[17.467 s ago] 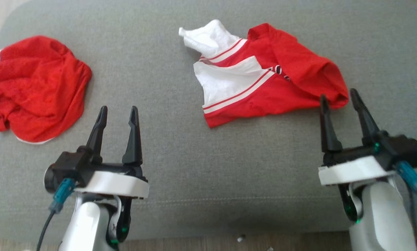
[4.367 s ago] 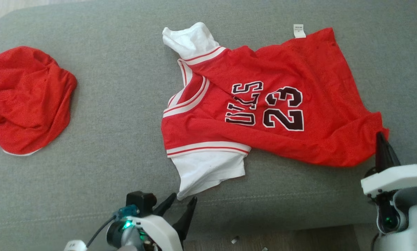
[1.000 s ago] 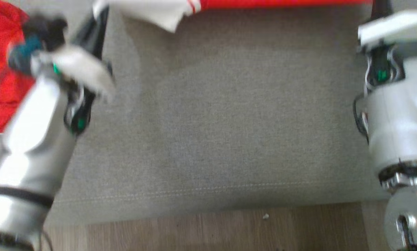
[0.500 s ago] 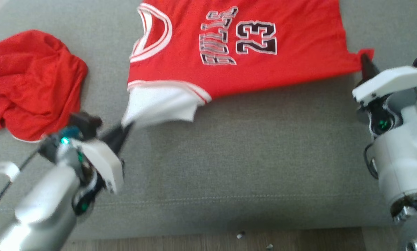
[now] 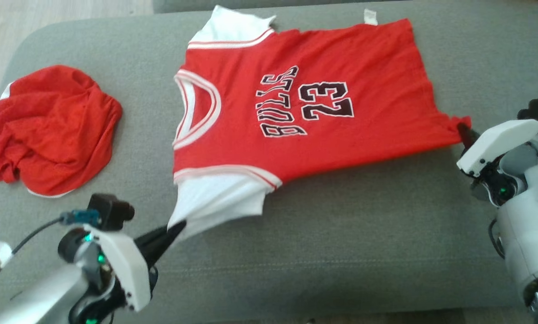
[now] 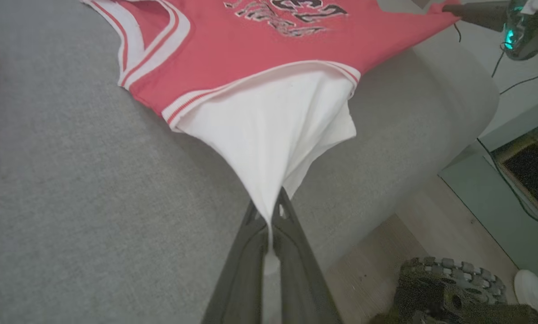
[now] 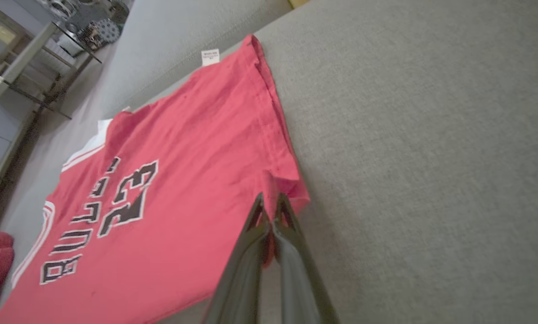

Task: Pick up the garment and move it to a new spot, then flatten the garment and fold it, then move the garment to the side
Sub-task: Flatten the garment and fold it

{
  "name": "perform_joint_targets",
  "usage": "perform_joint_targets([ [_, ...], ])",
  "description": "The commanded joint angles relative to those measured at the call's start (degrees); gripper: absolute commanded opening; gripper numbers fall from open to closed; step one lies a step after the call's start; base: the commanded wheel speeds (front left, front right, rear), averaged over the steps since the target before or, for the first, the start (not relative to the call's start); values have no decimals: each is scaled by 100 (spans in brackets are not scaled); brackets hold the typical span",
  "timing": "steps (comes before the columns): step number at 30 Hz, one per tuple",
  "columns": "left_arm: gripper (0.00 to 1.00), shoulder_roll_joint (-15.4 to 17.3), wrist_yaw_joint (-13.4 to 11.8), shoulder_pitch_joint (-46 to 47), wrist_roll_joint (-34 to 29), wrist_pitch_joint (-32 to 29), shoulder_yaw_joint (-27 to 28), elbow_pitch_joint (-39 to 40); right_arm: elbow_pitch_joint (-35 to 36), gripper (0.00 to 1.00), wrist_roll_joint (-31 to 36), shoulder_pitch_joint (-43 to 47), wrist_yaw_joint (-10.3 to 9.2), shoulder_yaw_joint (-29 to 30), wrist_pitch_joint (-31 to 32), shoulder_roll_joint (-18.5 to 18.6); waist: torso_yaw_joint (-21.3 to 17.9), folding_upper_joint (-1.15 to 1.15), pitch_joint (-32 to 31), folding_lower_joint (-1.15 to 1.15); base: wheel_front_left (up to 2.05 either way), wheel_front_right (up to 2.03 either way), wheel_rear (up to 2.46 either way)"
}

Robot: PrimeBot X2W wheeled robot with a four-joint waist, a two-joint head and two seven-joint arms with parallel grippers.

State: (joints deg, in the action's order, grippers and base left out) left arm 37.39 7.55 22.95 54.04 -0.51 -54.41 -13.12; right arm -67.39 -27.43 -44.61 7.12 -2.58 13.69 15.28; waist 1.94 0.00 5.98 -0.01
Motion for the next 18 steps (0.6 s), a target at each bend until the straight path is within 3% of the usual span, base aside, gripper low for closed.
perform_joint_targets([
  [1,0,387,-7,120,126,-31,183,212,194,0,46,-11,36,-199,167,106,-46,0,-41,1,0,0,0],
  [18,0,962,-7,-209,649,-292,-314,757,849,0,-320,696,36,-1123,2140,509,-181,0,-383,1,0,0,0],
])
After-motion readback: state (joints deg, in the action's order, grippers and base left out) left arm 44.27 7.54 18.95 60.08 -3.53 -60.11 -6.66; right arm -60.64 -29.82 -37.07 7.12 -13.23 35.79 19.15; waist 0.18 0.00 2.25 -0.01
